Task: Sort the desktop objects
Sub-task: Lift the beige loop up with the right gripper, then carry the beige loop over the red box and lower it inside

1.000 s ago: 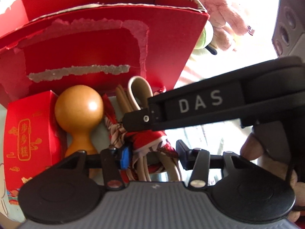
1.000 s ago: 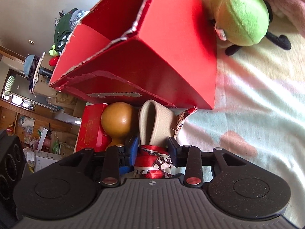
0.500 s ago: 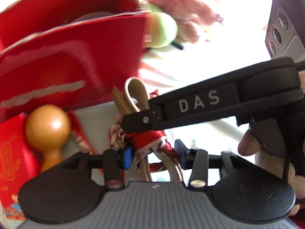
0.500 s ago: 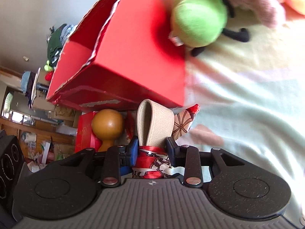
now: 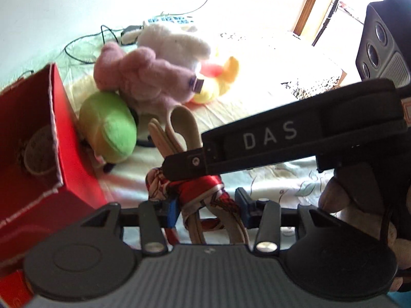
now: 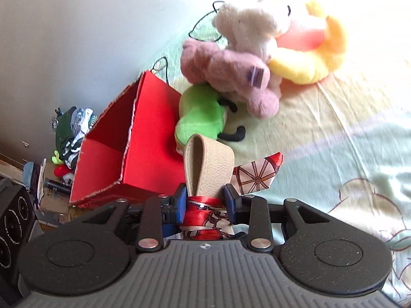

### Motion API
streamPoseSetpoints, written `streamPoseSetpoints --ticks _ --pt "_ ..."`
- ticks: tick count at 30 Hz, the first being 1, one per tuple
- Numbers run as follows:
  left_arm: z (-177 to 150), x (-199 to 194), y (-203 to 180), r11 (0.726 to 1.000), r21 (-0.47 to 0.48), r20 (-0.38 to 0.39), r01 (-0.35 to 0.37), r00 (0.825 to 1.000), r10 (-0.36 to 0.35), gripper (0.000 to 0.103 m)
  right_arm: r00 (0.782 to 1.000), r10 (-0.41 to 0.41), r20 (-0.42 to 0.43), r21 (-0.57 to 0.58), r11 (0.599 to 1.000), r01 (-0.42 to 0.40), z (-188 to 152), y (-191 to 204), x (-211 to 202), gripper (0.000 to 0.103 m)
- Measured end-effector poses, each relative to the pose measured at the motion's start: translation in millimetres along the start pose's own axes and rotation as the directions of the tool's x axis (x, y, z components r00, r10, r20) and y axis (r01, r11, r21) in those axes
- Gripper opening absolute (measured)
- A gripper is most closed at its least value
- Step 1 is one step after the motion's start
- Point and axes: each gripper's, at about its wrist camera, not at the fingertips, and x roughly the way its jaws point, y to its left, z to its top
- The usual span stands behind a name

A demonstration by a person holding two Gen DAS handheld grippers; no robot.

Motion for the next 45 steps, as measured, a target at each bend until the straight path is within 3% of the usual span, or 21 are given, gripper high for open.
streamPoseSetpoints --ticks 4,9,15,22,32,39,45 --pt "19 -32 15 1.0 0.021 0.082 -0.013 0.997 0.012 0.046 0.997 0.021 0.08 -0.051 0.999 -0.017 18 32 -3 0.033" --pt "38 -71 61 0.999 0.014 0.166 -0.042 0.985 0.039 0.046 0.987 0.061 0.148 -0.156 0.987 -0.038 38 88 7 0.033" --pt "45 -96 129 0.994 -0.022 0.193 -0.107 0.975 0.109 0.046 0.982 0.115 0.147 -0.252 0.965 -0.075 51 150 53 0.033" --pt "17 -92 217 0.988 -0.126 0.105 -0.084 0.99 0.098 0.046 0.994 0.102 0.034 -0.28 0.956 -0.089 46 192 127 0.033" --pt "-13 -47 258 0.977 -0.212 -0.058 -0.038 0.998 0.026 0.047 0.989 -0.002 -0.149 -0.279 0.959 -0.04 35 193 196 0.034" --pt "-12 -12 266 0.971 -0.236 -0.211 -0.031 0.977 -0.02 0.045 0.966 -0.098 -0.241 -0.271 0.962 0.03 33 183 225 0.034" --pt "-2 7 277 0.953 -0.301 -0.29 -0.018 0.954 -0.073 0.05 0.946 -0.162 -0.282 -0.212 0.972 0.103 37 173 230 0.033"
